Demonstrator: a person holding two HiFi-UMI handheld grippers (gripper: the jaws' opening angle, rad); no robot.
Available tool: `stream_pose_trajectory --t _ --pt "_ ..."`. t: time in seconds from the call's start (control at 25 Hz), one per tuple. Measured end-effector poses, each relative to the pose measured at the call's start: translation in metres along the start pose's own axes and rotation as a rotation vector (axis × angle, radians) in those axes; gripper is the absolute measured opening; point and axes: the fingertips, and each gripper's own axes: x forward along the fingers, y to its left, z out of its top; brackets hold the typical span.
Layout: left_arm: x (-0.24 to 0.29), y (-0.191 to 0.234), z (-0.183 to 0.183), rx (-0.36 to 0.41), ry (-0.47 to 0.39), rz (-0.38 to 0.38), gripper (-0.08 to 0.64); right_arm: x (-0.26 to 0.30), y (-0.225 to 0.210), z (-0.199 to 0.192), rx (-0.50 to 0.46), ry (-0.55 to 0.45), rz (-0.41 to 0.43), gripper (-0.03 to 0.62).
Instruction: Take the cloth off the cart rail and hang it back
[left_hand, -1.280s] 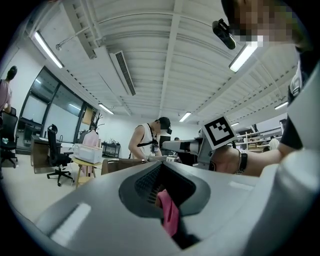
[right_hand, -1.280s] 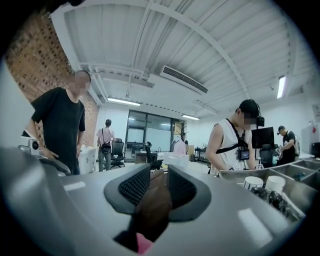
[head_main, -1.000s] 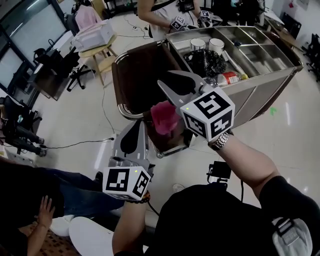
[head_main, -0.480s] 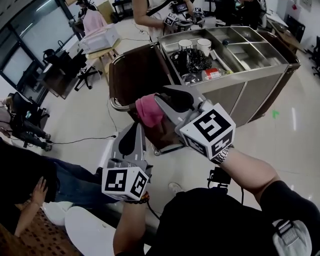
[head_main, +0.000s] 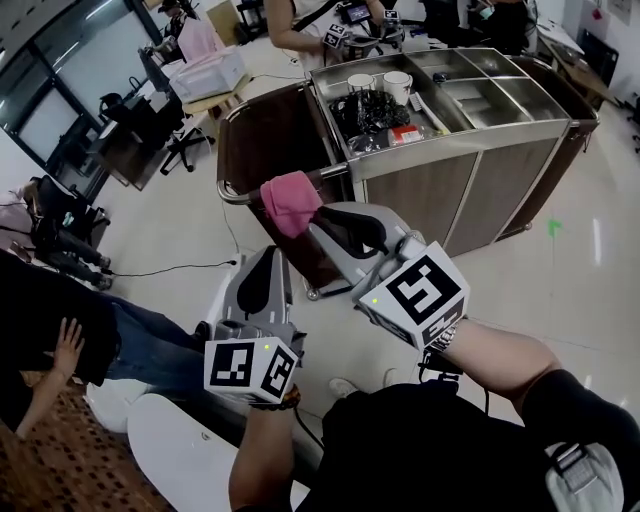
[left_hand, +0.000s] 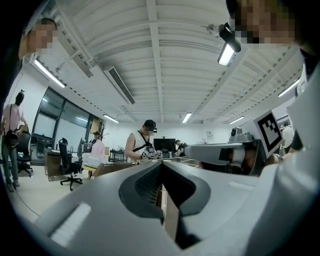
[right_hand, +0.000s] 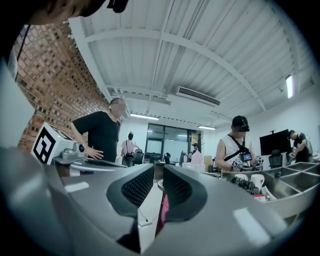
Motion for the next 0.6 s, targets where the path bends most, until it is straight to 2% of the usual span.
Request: stream_pose_trajectory --t 0.08,0.24,0.44,0.6 --pt "-0.004 -0.004 0.005 0.003 -0.006 -0.001 0.003 -0.006 0.007 0.002 -0.019 -0.016 0.007 0.041" --pt "-0.012 -0.013 0.01 0.009 -0.004 -0.019 0.003 -0.017 0.019 0.003 0.015 -0.007 -0.015 0.023" --pt "-0.022 -0.01 0.019 0.007 -0.007 -0.037 0.003 -0.022 0.038 -0.001 0.122 0.055 -0.063 0.0" --pt "-0.031 -0.01 0.02 0.004 -0.006 -0.052 0.003 -0.023 0.049 -0.002 0.086 0.042 -0.07 0.0"
